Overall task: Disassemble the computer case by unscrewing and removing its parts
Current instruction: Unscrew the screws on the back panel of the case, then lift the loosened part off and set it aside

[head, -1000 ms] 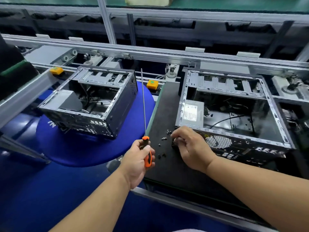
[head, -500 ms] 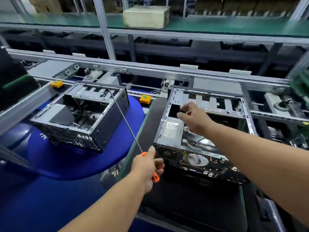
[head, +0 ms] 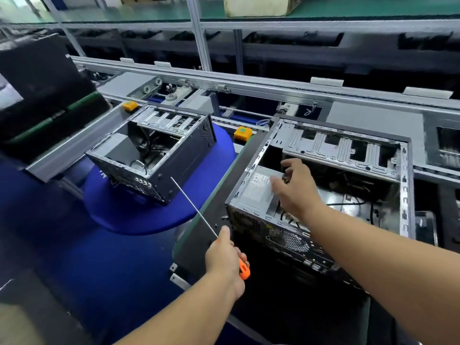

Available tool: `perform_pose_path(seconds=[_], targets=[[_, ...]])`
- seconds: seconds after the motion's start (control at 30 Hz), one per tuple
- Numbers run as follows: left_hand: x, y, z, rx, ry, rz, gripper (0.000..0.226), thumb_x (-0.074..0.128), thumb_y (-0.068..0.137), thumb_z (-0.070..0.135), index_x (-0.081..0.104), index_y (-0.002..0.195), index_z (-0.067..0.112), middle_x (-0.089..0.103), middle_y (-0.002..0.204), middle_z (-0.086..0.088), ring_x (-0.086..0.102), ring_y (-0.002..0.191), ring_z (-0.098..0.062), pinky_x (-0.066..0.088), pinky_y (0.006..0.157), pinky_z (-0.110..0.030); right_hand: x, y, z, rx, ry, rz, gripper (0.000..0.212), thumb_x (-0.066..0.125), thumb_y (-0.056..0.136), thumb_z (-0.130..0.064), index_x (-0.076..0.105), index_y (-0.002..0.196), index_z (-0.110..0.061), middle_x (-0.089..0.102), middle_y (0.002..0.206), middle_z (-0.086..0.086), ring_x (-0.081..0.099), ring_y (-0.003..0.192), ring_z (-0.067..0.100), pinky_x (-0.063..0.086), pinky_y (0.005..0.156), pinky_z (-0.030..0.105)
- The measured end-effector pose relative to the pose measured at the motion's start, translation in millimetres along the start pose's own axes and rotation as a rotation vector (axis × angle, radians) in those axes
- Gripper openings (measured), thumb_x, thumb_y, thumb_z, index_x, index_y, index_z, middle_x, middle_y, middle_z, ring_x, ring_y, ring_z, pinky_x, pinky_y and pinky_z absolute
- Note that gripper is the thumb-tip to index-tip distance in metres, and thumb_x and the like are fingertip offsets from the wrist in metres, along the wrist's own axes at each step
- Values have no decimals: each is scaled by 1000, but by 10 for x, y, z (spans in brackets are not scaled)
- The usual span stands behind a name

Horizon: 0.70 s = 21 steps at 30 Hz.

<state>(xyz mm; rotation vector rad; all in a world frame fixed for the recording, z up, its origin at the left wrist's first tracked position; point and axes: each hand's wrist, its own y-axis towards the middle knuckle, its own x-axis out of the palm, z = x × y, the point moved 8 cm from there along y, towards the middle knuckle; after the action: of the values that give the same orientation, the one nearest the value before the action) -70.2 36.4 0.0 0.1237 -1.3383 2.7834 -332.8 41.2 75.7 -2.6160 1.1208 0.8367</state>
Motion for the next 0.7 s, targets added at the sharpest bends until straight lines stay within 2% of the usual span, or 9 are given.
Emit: perform_pose_path(seconds=[0.1, 0.17, 0.23, 0.3, 0.4, 0.47, 0.53, 0.6, 0.7], targets=[[-24, -42, -26, 73, -48, 49, 31, 56, 101, 39, 49, 78, 19, 48, 55, 3, 45, 49, -16, 40, 54, -32, -268, -283, -510, -367, 20, 161, 29, 61, 91, -32, 59, 120, -27, 51, 110, -16, 53, 105, 10, 50, 93, 37], [18, -56, 35, 162, -22, 31, 27, 52, 101, 36, 48, 79, 20, 49, 61, 3, 43, 54, -15, 39, 58, -32, -234, -665, -846, -661, 57, 65, 19, 60, 92, -21, 61, 110, -24, 51, 101, -17, 54, 94, 7, 47, 83, 26], [88, -98, 108, 231, 15, -24, 26, 49, 104, 37, 50, 86, 19, 49, 73, 1, 44, 63, -18, 38, 65, -35, -75, -1017, -975, -777, 20, -142, 20, 56, 92, -14, 60, 110, -22, 52, 96, -14, 53, 83, 6, 47, 73, 25], [200, -176, 168, 237, -45, -155, 28, 45, 111, 37, 53, 97, 15, 56, 84, -6, 55, 73, -22, 46, 70, -38, 116, -1205, -884, -693, -116, -332, 35, 54, 91, -17, 53, 124, -27, 54, 106, -13, 55, 93, 9, 51, 81, 31], [315, -310, 244, 223, -93, -352, 31, 38, 115, 35, 54, 114, 9, 74, 93, -10, 74, 86, -21, 60, 70, -34, 317, -1397, -688, -598, -226, -477, 57, 56, 94, -26, 36, 145, -40, 52, 126, -11, 53, 117, 12, 46, 101, 33], [327, -337, 227, 222, -29, -415, 29, 38, 115, 34, 56, 112, 11, 75, 87, -7, 74, 77, -17, 57, 61, -30, 382, -1464, -575, -525, -207, -511, 67, 58, 97, -28, 24, 149, -51, 50, 126, -13, 57, 113, 13, 49, 94, 33], [315, -332, 175, 220, 30, -476, 29, 41, 114, 33, 61, 109, 12, 74, 91, -9, 71, 77, -18, 55, 65, -34, 396, -1513, -431, -481, -229, -504, 73, 55, 99, -24, 16, 152, -54, 49, 120, -12, 59, 106, 15, 51, 88, 35], [184, -212, 191, 246, 97, -438, 33, 45, 112, 34, 69, 105, 13, 70, 87, -9, 65, 74, -18, 52, 69, -38, 370, -1598, -236, -473, -310, -501, 67, 47, 101, -25, 14, 155, -50, 47, 120, -12, 57, 105, 15, 49, 90, 35], [-111, 107, 322, 244, 98, -279, 30, 48, 111, 29, 71, 104, 10, 55, 68, 0, 51, 59, -12, 42, 54, -29, 216, -1793, 297, -312, -398, -528, 60, 35, 102, -36, 6, 150, -58, 50, 126, -15, 58, 111, 17, 49, 93, 35]])
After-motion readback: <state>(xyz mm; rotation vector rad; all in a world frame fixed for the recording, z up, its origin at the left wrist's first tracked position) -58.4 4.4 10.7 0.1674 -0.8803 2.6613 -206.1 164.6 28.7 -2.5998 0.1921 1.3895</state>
